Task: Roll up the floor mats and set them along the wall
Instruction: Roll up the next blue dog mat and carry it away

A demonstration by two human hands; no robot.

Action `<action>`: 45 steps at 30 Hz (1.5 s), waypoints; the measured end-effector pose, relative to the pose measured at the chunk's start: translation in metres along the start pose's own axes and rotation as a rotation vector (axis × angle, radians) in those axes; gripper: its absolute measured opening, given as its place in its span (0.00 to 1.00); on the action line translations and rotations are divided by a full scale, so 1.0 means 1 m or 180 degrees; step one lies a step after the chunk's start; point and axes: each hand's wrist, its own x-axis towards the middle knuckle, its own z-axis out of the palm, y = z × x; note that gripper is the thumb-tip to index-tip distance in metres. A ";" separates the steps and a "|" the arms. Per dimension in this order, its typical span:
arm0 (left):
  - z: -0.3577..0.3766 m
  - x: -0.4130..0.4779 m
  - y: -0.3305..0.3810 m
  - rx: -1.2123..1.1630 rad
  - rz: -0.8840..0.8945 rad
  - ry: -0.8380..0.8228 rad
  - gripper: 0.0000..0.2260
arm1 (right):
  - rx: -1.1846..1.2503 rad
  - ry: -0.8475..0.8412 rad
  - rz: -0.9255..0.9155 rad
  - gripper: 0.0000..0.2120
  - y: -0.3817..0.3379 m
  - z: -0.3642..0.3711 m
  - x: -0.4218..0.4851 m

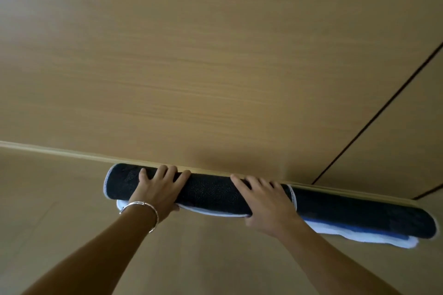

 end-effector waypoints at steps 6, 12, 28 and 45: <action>0.059 0.041 0.011 -0.0060 -0.0057 0.0357 0.44 | -0.0043 -0.0125 0.0082 0.41 0.019 0.042 0.040; 0.076 0.061 0.022 0.0028 -0.0114 0.0473 0.42 | -0.0028 -0.0048 0.0174 0.41 0.028 0.069 0.054; 0.112 0.080 0.035 0.0033 -0.0128 0.0735 0.45 | -0.0140 0.0156 0.0268 0.44 0.037 0.108 0.066; 0.126 0.085 0.066 0.0257 -0.0355 -0.0499 0.34 | -0.0042 0.0344 0.0464 0.51 0.039 0.158 0.069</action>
